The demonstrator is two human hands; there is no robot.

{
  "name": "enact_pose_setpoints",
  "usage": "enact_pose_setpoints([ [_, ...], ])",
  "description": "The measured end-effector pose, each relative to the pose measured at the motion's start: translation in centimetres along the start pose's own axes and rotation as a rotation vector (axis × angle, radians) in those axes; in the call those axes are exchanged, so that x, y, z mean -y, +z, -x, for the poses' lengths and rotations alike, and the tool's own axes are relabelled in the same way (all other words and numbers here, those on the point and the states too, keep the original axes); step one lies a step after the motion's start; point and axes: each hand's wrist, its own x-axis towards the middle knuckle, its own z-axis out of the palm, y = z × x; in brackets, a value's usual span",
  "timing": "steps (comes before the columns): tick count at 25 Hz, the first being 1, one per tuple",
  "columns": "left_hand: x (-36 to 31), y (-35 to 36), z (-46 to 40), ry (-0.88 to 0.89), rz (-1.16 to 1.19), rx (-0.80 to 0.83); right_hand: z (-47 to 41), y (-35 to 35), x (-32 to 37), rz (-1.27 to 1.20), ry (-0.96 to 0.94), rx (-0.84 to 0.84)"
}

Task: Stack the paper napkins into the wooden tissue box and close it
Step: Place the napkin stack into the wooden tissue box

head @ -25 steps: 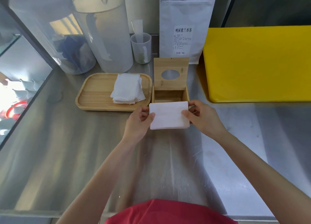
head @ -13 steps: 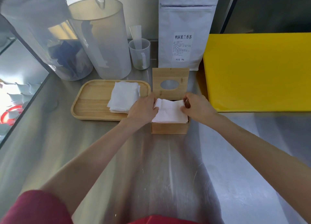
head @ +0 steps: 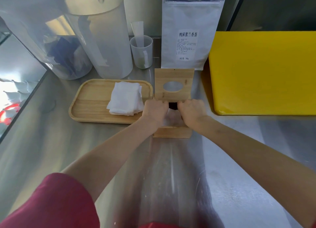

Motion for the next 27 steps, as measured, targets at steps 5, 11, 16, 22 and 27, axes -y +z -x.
enact_pose_setpoints([
  [5, -0.3, 0.5, -0.3, -0.001, -0.043, 0.009, -0.3, 0.7, 0.4, 0.046, -0.016, -0.006],
  [11, -0.3, 0.8, -0.5, 0.015, -0.073, 0.006, -0.5, 1.0, 0.7, 0.091, -0.017, 0.016],
  [16, 0.0, 1.0, -0.4, 0.025, -0.020, -0.005, -0.6, 1.0, 0.4, 0.031, -0.012, 0.002],
  [22, 1.4, 0.0, 1.0, -0.024, 0.489, -0.063, 0.3, 1.2, -0.3, -0.212, 0.017, -0.091],
  [27, 4.0, -0.2, 3.1, -0.162, 0.832, -0.169, 1.7, -1.0, 0.1, -0.667, 0.009, -0.166],
])
